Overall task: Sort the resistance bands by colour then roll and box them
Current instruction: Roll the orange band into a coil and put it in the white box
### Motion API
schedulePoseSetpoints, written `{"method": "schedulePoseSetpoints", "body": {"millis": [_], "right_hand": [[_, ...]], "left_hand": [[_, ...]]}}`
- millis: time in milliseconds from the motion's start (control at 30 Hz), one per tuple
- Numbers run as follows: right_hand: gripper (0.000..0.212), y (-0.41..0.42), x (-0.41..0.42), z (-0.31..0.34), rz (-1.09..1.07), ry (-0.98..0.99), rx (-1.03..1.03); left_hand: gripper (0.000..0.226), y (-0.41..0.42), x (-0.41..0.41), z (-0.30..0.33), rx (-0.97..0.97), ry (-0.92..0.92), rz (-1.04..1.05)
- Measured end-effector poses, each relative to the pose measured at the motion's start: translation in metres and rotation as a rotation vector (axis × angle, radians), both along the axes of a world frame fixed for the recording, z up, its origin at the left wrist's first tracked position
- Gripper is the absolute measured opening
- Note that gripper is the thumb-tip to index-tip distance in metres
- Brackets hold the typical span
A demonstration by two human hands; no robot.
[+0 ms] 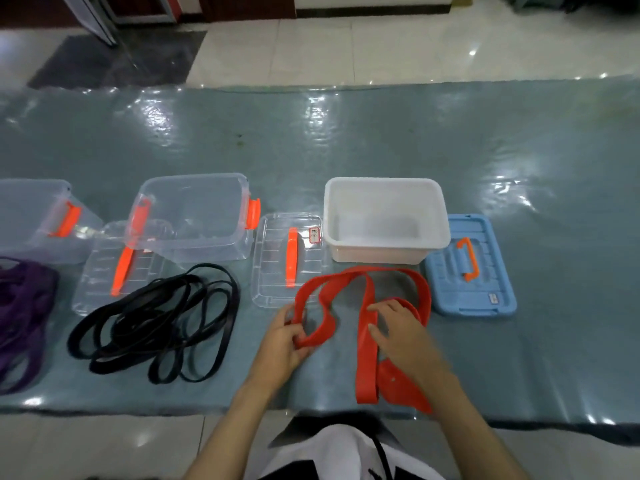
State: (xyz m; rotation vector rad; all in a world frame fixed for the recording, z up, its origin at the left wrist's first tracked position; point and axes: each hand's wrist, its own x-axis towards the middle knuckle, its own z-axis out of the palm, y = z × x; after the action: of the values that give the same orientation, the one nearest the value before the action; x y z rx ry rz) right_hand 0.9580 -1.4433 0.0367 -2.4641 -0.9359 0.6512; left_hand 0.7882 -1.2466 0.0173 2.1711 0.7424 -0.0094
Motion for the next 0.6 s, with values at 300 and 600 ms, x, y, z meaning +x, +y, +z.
{"method": "schedulePoseSetpoints", "body": {"millis": [300,600], "right_hand": [[0.12,0.051,0.012,0.027,0.132,-0.061,0.063],[0.052,0.094,0.021,0.081,0.148,-0.009,0.5]], "left_hand": [[0.035,0.056,0.016,0.068,-0.061,-0.451,-0.122],[0.055,0.077,0.052,0.128,-0.501,-0.759,-0.058]]}}
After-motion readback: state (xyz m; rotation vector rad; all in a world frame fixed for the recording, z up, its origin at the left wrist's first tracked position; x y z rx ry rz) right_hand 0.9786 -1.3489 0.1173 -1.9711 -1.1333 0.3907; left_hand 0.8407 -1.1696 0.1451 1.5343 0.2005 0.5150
